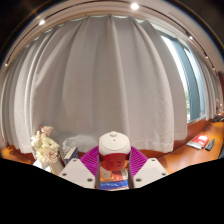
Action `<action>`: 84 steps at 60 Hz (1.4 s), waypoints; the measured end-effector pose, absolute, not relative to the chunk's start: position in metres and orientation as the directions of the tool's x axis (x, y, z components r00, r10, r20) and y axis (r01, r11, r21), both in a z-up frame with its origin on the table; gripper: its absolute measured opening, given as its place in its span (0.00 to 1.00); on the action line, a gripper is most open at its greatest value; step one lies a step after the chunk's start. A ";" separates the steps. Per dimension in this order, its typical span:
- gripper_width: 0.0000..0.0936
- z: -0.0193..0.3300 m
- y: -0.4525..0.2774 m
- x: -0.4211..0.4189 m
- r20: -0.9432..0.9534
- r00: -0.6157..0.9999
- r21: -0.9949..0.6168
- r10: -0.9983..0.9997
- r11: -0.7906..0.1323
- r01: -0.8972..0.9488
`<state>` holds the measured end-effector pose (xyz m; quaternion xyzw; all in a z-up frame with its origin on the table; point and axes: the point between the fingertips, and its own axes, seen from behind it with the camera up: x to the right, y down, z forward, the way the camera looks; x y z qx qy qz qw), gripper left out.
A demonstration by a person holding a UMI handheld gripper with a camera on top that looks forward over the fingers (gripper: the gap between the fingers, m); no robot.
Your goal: Unplug charger
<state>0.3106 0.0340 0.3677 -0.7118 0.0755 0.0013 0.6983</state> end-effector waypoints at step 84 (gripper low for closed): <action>0.84 0.279 -0.151 0.224 -0.041 0.993 -0.942 -0.108 -0.327 -0.075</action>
